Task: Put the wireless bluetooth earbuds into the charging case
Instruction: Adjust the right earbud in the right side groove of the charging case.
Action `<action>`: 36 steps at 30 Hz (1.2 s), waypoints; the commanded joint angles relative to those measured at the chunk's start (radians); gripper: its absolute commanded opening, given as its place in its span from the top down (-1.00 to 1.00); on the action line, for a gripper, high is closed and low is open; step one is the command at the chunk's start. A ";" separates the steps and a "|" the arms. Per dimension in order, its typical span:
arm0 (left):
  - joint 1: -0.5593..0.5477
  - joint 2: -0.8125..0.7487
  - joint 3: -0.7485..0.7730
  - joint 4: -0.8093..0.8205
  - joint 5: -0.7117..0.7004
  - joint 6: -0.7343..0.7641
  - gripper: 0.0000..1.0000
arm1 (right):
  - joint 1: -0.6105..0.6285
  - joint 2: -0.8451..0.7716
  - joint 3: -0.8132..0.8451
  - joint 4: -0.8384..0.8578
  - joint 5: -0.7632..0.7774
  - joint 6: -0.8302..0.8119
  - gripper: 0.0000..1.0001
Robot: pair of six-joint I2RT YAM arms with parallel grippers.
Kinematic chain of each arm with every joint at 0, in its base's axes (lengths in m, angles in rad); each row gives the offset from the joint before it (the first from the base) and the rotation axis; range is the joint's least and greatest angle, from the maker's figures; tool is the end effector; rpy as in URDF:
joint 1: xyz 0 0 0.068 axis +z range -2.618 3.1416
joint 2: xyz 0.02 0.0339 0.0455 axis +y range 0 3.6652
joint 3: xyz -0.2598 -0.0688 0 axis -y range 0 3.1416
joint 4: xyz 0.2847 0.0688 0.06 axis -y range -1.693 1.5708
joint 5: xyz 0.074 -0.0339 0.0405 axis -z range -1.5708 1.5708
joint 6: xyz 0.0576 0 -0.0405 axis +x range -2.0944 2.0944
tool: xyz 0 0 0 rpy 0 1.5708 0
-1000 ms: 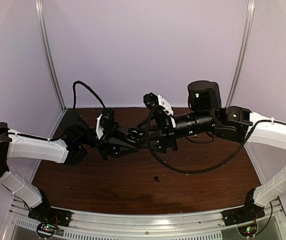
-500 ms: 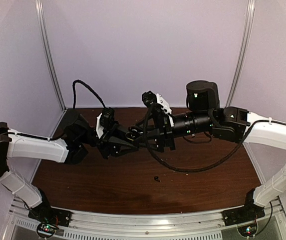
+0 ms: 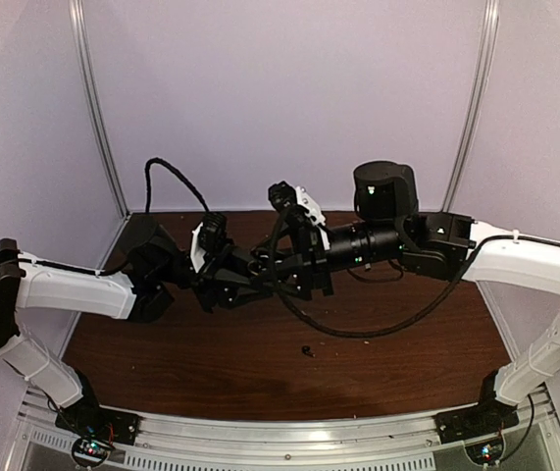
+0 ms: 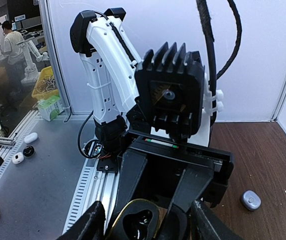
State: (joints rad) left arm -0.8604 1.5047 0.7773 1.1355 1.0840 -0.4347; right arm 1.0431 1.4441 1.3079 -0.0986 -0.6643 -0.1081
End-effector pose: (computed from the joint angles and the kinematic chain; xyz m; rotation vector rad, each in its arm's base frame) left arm 0.1884 -0.2970 0.2683 1.3173 0.9328 -1.6640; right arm 0.1674 0.3578 0.3642 -1.4457 1.2924 1.2414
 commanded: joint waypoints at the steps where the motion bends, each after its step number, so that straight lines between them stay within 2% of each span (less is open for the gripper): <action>1: -0.032 0.011 0.028 0.026 0.017 0.017 1.00 | -0.009 0.027 0.046 0.093 0.031 0.026 -0.15; 16: -0.033 0.014 0.027 0.043 0.014 0.008 1.00 | -0.014 0.067 0.045 0.205 -0.005 0.078 -0.15; 24: -0.014 0.025 -0.008 0.179 -0.011 -0.088 1.00 | -0.018 0.012 -0.007 0.221 0.020 0.088 -0.26; 27: -0.008 0.020 -0.012 0.177 -0.018 -0.083 1.00 | -0.023 -0.019 -0.030 0.211 0.060 0.088 -0.39; 30: -0.006 0.021 -0.011 0.167 -0.025 -0.070 1.00 | -0.028 -0.051 -0.050 0.211 0.092 0.094 -0.67; 32: -0.002 0.020 -0.014 0.162 -0.033 -0.067 1.00 | -0.031 -0.068 -0.057 0.210 0.096 0.097 -0.93; 36: 0.007 0.015 -0.017 0.141 -0.051 -0.060 1.00 | -0.031 -0.090 -0.045 0.188 0.075 0.100 -1.00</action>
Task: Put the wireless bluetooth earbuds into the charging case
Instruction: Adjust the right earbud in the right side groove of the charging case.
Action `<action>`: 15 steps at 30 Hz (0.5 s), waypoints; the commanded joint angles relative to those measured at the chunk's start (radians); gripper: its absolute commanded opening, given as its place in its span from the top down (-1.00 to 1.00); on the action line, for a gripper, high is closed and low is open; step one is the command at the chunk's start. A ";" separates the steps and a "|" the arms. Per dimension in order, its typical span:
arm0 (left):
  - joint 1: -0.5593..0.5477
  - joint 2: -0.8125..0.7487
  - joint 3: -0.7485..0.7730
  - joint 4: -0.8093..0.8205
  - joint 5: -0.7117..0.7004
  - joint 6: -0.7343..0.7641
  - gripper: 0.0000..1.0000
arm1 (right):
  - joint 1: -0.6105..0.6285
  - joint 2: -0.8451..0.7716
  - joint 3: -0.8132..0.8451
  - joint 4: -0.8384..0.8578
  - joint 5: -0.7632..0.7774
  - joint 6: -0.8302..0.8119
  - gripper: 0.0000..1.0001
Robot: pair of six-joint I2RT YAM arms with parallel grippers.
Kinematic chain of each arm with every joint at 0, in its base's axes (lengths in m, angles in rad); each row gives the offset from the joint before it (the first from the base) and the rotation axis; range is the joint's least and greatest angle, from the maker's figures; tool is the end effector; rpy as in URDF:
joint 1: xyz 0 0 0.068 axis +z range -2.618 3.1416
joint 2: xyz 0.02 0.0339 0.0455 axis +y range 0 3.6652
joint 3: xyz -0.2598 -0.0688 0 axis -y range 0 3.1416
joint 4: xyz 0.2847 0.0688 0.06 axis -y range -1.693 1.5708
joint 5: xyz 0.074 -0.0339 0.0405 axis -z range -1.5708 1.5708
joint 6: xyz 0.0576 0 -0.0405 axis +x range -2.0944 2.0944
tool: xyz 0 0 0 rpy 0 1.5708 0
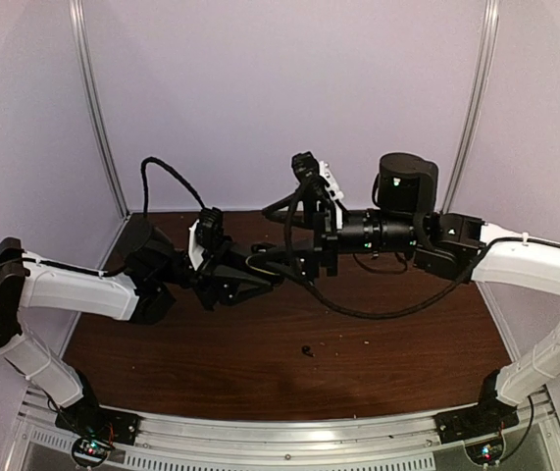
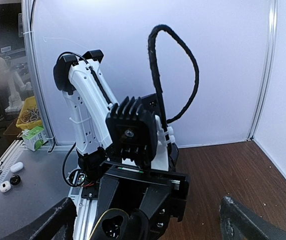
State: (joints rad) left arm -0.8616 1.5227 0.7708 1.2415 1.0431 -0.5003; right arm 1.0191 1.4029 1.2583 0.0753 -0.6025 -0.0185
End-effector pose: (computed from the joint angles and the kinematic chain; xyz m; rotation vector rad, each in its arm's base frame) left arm 0.1884 -0.2960 0.2708 1.2564 0.9095 -1.6753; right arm 0.1756 0.3477 0.3796 -1.2806 1.2413 1.2336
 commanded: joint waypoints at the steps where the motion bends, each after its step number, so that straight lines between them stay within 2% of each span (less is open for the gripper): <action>1: 0.010 -0.004 -0.013 0.037 -0.013 0.006 1.00 | -0.007 -0.055 0.007 0.008 -0.006 0.009 -0.99; 7: 0.021 -0.008 -0.020 0.067 0.004 -0.024 1.00 | -0.007 -0.082 0.027 -0.104 -0.072 -0.052 -1.00; 15: 0.033 -0.006 -0.013 0.101 0.132 -0.090 1.00 | -0.007 -0.148 0.097 -0.395 -0.016 -0.208 -1.00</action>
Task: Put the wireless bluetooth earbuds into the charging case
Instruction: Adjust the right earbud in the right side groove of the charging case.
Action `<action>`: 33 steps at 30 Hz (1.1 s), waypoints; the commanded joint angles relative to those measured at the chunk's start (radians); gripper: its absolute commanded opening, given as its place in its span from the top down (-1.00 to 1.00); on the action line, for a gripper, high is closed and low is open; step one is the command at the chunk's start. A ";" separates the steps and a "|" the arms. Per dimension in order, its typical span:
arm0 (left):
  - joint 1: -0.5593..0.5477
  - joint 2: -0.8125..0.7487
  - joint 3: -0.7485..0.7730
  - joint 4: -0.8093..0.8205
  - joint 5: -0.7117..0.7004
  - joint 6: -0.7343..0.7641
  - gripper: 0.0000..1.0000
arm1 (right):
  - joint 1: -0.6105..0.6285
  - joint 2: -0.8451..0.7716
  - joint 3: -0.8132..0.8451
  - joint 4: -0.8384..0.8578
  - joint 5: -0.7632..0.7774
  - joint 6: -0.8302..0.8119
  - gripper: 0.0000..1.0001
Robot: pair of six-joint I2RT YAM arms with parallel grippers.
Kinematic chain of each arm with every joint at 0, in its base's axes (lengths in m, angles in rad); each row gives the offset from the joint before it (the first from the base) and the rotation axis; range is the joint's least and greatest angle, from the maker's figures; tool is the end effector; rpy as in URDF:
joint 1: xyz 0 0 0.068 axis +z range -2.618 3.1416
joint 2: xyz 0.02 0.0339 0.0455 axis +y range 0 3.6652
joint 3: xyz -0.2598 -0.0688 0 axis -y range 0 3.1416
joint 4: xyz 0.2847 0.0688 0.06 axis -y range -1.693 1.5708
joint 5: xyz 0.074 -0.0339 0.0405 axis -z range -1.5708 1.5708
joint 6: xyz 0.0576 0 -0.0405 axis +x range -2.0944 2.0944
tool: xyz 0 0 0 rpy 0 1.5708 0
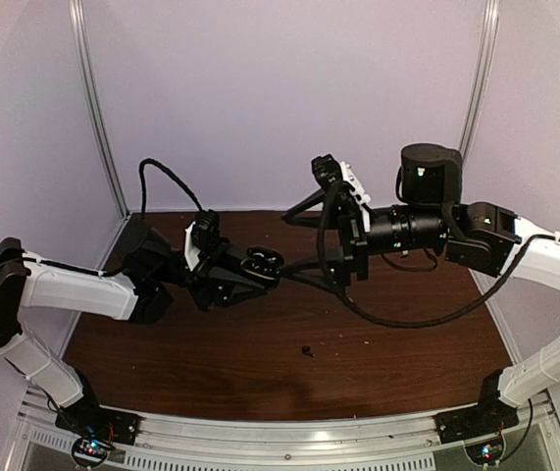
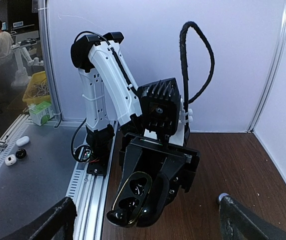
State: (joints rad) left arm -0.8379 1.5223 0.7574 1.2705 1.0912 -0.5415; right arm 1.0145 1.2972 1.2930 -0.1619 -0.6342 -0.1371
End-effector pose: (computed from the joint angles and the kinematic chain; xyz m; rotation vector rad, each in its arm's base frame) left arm 0.1911 -0.2886 0.2679 1.2804 0.9188 -1.6993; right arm 0.1577 0.3182 0.4025 -1.3913 1.2304 1.1750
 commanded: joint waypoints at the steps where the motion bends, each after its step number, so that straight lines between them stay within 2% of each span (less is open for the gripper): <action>1: 0.010 0.001 0.003 0.080 0.095 -0.061 1.00 | -0.002 -0.045 0.065 -0.176 0.017 -0.096 -1.00; 6: 0.010 0.045 0.011 0.210 0.119 -0.165 1.00 | -0.002 -0.032 0.089 -0.254 0.030 -0.123 -1.00; 11: 0.009 0.077 0.023 0.293 0.125 -0.239 1.00 | -0.002 -0.016 0.103 -0.259 0.059 -0.133 -1.00; 33: 0.009 0.094 0.034 0.274 0.087 -0.233 1.00 | 0.016 0.041 0.128 -0.232 0.082 -0.129 -1.00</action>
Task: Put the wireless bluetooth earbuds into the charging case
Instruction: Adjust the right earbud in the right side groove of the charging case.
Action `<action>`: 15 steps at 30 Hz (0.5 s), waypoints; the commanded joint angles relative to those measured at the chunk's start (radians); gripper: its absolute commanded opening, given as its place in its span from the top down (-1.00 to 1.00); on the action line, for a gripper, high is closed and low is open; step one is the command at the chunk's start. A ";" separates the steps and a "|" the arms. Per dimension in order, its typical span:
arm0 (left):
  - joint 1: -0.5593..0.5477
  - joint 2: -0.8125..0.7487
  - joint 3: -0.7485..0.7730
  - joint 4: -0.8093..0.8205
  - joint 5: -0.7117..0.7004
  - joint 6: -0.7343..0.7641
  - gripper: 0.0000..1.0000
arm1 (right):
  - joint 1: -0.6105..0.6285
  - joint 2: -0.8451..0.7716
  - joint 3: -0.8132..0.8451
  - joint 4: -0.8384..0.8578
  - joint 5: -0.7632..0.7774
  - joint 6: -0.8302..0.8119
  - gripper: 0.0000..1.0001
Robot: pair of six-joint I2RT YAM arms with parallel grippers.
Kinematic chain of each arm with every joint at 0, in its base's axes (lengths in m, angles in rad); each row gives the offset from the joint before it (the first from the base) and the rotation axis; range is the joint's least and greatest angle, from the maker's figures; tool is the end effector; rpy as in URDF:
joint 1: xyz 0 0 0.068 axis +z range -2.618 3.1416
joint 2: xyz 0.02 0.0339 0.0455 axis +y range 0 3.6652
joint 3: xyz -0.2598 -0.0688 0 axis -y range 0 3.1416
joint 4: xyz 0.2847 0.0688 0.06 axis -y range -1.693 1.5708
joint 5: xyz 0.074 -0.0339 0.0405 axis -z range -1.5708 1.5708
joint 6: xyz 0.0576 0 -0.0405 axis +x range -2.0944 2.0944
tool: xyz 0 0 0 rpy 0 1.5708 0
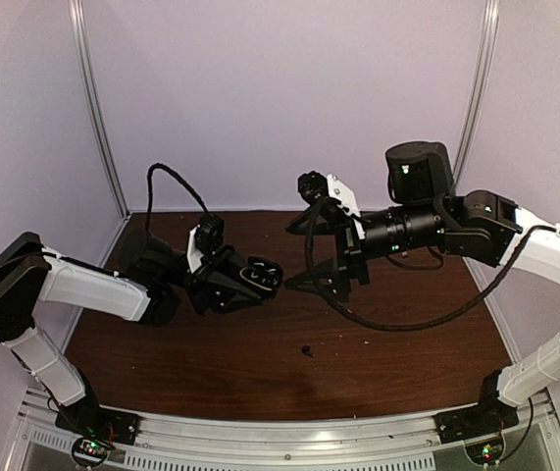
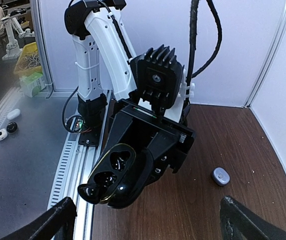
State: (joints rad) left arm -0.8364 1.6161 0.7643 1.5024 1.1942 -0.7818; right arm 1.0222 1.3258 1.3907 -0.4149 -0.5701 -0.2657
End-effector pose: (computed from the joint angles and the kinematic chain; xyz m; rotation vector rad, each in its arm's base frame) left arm 0.1882 -0.2884 0.2560 1.3429 0.9238 -1.8525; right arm 0.1572 0.3168 0.4019 -1.5022 1.3300 1.0430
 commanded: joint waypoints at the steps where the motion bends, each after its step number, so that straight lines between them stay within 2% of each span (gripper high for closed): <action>1: 0.008 -0.005 0.025 0.020 -0.030 0.025 1.00 | 0.010 0.012 0.030 0.021 0.017 -0.001 -1.00; 6: 0.008 -0.052 0.028 -0.180 -0.083 0.159 1.00 | 0.009 -0.002 0.027 0.021 0.019 0.001 -1.00; 15: 0.008 -0.062 0.023 -0.154 -0.056 0.126 1.00 | 0.009 -0.025 0.027 -0.031 0.035 -0.030 -1.00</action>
State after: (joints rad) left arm -0.8364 1.5795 0.7650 1.3296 1.1412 -0.6624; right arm 1.0264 1.3319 1.3907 -0.4202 -0.5625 -0.2726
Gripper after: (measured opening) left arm 0.234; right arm 0.997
